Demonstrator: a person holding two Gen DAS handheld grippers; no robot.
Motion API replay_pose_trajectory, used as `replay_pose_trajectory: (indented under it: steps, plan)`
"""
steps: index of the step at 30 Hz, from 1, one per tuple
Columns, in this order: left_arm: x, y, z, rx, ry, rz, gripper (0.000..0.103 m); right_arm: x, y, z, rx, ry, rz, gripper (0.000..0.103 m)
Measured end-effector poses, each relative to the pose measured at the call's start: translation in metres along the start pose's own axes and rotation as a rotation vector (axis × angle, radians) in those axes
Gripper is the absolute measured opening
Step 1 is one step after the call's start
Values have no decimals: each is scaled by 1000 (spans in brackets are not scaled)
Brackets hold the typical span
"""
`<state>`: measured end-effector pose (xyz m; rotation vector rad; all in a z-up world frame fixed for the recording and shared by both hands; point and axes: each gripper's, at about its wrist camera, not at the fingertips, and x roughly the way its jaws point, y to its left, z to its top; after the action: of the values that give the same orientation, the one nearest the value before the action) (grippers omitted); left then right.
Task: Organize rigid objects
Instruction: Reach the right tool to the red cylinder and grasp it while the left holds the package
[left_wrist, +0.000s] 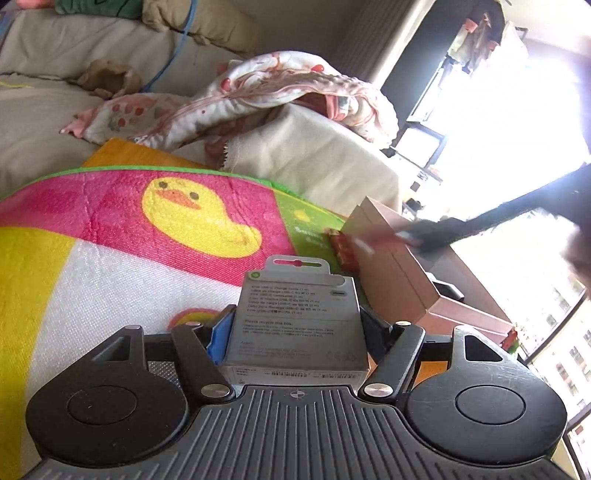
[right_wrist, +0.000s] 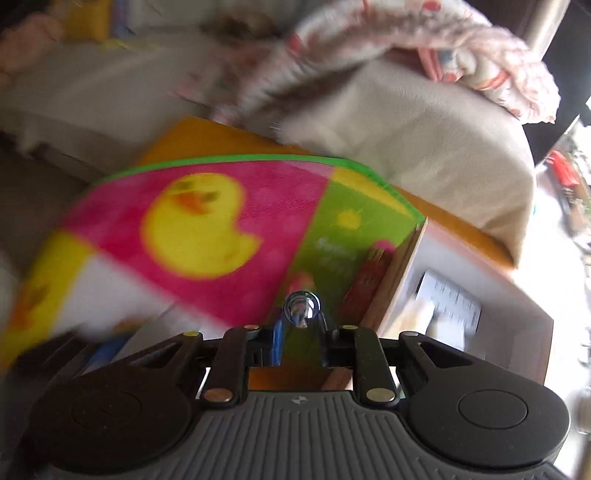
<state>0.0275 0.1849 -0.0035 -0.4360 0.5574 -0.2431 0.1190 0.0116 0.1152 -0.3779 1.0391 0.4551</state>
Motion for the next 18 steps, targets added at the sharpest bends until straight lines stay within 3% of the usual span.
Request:
replay_pose_trajectory:
  steps: [5,7,8,12,16,18]
  plan:
    - [-1,-10,1,15,20,-3,74,-64,-7,-84,7,-71,38,15]
    - [-7,-21,-2,22,42,-11,74,-74,-14,-117,20,-60,27,1]
    - [-12,-28,-5,29,56,-27,74,-78,-17,-130,26,-53,20,0]
    - [-26,-64,-20,76,129,-84,74,-76,-28,-184,41,-41,-21,0]
    - [-37,-90,-30,105,174,-97,74,-65,-36,-215,63,-57,-22,1]
    - [-42,-93,-29,96,172,-82,74,-63,-39,-226,73,-82,-6,10]
